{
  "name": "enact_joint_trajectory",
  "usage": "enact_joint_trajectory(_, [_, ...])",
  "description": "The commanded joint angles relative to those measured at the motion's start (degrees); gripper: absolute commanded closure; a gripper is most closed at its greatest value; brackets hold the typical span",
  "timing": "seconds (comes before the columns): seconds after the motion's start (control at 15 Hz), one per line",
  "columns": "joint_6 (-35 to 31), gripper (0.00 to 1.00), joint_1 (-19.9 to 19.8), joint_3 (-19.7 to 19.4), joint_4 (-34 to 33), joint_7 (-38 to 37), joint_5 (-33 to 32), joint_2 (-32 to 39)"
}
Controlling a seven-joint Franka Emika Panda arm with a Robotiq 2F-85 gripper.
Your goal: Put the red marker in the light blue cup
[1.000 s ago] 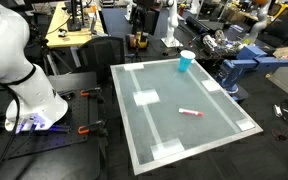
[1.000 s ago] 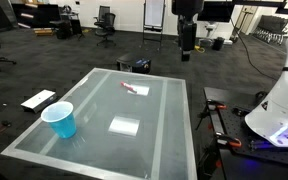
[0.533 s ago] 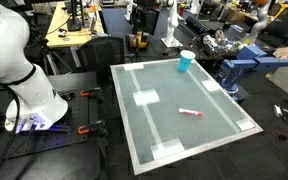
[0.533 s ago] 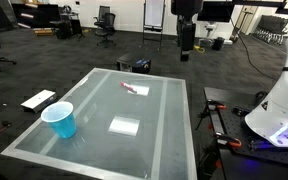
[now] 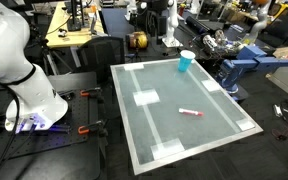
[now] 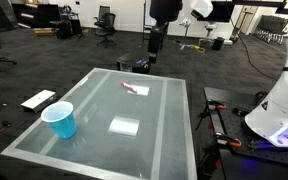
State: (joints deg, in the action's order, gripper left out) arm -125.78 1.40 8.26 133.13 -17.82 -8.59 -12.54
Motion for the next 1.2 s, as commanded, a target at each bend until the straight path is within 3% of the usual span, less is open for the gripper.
enact_joint_trajectory(0.0, [-6.7,0.0,-2.2,0.0,-1.3,-10.7,-6.2,3.7])
enact_joint_trajectory(0.4, [-14.1,0.0,-4.9,-3.3,-2.7,-23.8,-13.1,9.6])
enact_joint_trajectory(1.13, [-28.6,0.0,-3.6,-12.0,-5.6,-27.7,-12.2,21.6])
